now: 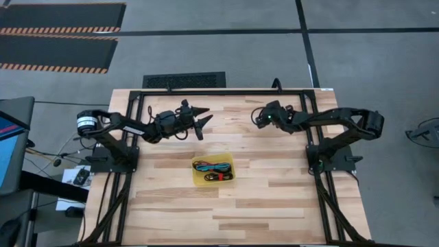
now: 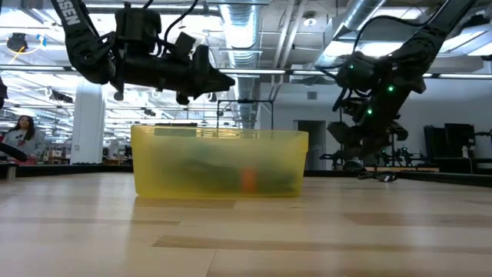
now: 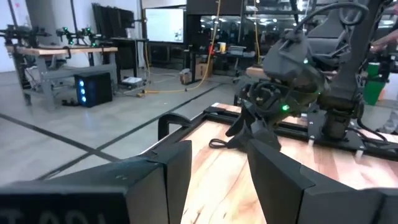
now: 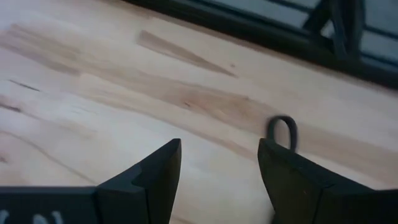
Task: Pick and place USB-C Cables
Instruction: Put the black charger cable into the yellow bin
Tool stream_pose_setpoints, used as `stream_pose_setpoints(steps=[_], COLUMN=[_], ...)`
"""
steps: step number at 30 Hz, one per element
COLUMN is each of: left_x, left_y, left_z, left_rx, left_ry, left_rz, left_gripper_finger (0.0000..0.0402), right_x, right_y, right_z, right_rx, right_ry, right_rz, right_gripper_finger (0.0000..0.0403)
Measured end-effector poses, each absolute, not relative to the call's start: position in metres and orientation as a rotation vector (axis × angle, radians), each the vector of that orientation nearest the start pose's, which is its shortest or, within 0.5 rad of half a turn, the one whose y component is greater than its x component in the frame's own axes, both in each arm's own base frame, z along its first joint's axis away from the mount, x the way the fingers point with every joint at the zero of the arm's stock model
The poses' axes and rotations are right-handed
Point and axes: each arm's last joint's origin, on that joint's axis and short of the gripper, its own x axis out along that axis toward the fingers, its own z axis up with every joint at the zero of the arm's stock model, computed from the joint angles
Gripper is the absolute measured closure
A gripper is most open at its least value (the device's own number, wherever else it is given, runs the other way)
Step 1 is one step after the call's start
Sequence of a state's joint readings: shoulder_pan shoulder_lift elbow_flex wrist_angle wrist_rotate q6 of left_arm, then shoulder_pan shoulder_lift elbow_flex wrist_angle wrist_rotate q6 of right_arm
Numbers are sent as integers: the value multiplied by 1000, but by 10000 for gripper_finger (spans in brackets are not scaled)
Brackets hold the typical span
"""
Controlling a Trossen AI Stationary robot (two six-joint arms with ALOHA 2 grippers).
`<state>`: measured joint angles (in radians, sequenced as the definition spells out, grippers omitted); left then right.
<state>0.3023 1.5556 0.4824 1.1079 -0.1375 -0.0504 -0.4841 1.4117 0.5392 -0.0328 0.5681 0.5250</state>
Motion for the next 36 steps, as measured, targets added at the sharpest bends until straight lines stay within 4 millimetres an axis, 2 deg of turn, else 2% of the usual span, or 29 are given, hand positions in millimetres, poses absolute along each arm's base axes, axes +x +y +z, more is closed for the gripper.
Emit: stream_pose_setpoints(steps=[5,13,18,25,30,36], left_x=[267,268,269,270,270,270], left_y=[87,86,83,79,79,79], left_z=[185,179,178,177,177,177], left_rx=[-44,-51,-59,-61,-51,-51], left_ry=[-28,35,35,50,53,53], left_rz=[438,411,398,384,395,394], left_gripper_finger=[255,255,255,255,255,255], right_x=[193,180,184,192,192,194], right_y=[-129,-135,-140,-146,-150,-149], right_z=[137,129,113,98,97,97], right_rx=[488,507,523,471,480,477], right_ry=[708,789,859,870,880,894], right_rz=[-1268,-1372,-1326,-1313,-1266,-1207], right_gripper_finger=[165,165,165,170,214,319])
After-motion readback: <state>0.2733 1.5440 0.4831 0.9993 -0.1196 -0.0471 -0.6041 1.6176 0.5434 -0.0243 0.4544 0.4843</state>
